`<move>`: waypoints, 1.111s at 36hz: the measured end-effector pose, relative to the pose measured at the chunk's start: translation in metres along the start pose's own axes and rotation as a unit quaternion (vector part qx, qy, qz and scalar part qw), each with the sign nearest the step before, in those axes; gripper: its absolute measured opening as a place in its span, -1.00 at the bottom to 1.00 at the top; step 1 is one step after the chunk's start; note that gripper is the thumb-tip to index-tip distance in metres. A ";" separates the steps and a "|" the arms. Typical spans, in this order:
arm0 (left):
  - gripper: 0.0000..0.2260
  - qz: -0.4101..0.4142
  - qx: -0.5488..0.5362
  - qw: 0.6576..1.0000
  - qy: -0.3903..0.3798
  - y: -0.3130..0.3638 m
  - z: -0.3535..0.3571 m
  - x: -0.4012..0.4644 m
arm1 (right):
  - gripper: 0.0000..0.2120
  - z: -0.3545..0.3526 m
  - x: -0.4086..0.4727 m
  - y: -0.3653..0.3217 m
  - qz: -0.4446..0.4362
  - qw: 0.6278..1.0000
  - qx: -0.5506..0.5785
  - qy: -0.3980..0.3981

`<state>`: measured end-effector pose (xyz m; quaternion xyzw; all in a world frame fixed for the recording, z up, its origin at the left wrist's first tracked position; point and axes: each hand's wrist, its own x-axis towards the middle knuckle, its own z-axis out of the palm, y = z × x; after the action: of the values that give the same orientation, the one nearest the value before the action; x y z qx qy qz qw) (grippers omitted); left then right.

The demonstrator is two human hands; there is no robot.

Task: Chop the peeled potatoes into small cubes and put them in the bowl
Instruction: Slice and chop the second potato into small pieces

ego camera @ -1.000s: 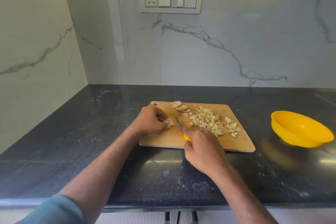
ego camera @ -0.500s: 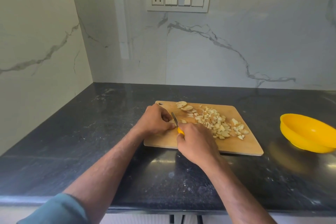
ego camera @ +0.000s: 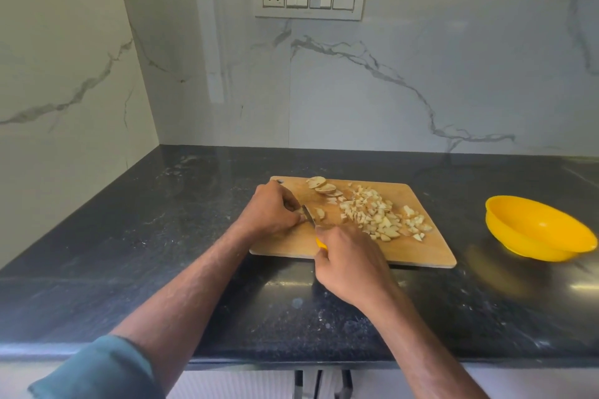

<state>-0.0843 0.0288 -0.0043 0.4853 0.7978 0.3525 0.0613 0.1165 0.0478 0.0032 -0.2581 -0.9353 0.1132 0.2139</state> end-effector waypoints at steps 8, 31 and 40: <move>-0.74 -0.010 -0.014 1.000 -0.018 -0.004 -0.007 0.001 | -0.63 -0.008 -0.013 0.011 0.025 0.999 0.012 0.020; -0.93 -0.015 -0.017 1.000 -0.003 -0.003 -0.008 0.001 | -0.67 0.006 0.023 -0.012 0.014 0.999 -0.008 0.034; -0.92 -0.027 -0.022 0.999 -0.021 -0.001 -0.008 0.002 | -0.69 0.005 0.022 -0.009 0.011 1.000 -0.019 0.007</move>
<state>-0.0896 0.0258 0.0014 0.4694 0.8014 0.3577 0.0979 0.0934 0.0510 0.0097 -0.2734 -0.9328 0.0959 0.2144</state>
